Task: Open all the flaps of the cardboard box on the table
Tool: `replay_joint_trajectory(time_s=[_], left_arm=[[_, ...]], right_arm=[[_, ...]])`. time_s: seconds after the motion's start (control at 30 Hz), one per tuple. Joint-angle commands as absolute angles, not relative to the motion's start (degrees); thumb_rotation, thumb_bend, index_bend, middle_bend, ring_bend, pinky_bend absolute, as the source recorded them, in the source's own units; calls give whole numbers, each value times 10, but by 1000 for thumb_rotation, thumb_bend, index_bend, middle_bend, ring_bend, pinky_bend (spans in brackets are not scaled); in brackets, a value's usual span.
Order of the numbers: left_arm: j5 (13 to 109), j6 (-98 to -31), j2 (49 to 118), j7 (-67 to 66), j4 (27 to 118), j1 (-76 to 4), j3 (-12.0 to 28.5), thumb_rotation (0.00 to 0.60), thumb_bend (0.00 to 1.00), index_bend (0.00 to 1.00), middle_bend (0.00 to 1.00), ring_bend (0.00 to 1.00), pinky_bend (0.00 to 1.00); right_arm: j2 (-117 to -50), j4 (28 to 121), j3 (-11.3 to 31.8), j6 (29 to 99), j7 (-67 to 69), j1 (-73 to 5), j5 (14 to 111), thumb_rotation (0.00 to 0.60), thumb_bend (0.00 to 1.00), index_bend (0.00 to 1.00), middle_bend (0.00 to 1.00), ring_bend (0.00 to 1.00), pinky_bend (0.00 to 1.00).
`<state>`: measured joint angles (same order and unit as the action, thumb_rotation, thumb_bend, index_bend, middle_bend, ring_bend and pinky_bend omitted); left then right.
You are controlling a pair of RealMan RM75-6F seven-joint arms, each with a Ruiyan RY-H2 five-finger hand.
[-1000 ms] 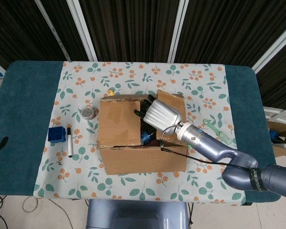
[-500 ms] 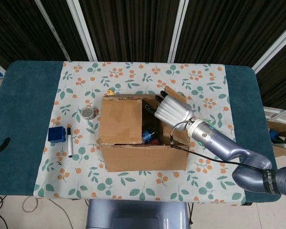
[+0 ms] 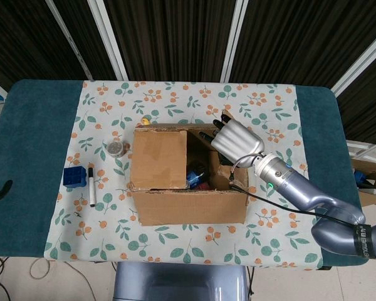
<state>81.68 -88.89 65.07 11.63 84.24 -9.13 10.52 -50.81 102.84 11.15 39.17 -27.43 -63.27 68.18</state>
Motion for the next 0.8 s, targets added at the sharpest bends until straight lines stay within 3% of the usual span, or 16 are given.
replay_joint_trajectory(time_s=[0.03, 0.13, 0.47, 0.8], left_arm=[[815, -895, 654, 109, 839, -90, 108, 600, 224, 88, 1, 0, 0], [813, -895, 655, 106, 839, -89, 108, 600, 224, 88, 1, 0, 0], [809, -887, 652, 106, 842, -89, 107, 600, 224, 88, 1, 0, 0], [813, -886, 651, 101, 843, -89, 105, 600, 224, 88, 1, 0, 0]], right_arm=[[-503, 1032, 113, 388, -275, -633, 663, 129, 618, 174, 482, 231, 244], [-497, 1036, 113, 383, -277, -636, 647, 88, 596, 174, 512, 237, 244], [-460, 1043, 110, 371, -309, -647, 610, 32, 536, 174, 535, 238, 227], [-429, 1049, 92, 363, -334, -649, 572, 28, 529, 174, 531, 236, 227]])
